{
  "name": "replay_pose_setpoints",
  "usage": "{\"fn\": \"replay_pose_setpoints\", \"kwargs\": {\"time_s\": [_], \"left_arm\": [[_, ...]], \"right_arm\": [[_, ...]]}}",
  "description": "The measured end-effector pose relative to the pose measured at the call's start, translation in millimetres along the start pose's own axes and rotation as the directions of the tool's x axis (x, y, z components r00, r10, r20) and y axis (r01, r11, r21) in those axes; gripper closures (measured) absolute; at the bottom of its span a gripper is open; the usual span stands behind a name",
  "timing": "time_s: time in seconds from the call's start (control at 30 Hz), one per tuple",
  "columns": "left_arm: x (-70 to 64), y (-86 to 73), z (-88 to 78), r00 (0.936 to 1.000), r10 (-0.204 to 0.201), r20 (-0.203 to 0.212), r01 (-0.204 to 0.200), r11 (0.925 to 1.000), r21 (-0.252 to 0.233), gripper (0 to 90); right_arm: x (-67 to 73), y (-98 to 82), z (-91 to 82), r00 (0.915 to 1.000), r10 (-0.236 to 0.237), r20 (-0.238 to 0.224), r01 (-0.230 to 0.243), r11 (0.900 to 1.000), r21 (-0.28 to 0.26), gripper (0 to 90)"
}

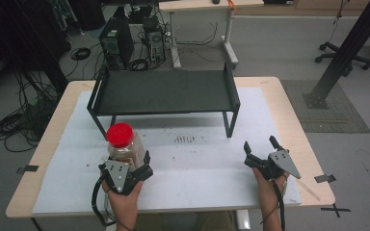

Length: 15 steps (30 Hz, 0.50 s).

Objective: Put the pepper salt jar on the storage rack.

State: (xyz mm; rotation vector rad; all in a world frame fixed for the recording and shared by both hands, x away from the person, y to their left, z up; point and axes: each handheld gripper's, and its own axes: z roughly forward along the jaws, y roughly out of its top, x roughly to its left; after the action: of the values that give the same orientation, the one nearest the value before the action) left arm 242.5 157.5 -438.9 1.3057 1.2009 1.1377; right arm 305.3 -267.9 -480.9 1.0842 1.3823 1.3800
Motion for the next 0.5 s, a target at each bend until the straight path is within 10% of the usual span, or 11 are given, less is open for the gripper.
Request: {"fn": "replay_pose_setpoints", "kwargs": {"time_s": [0.5], "left_arm": [[-0.6,-3.2,2.1,0.9998,0.013,-0.017,-0.013,0.9999,-0.004,7.5]], "right_arm": [[0.0,0.0,0.0,1.0,0.0,0.0,0.0,1.0,0.0,6.0]]}}
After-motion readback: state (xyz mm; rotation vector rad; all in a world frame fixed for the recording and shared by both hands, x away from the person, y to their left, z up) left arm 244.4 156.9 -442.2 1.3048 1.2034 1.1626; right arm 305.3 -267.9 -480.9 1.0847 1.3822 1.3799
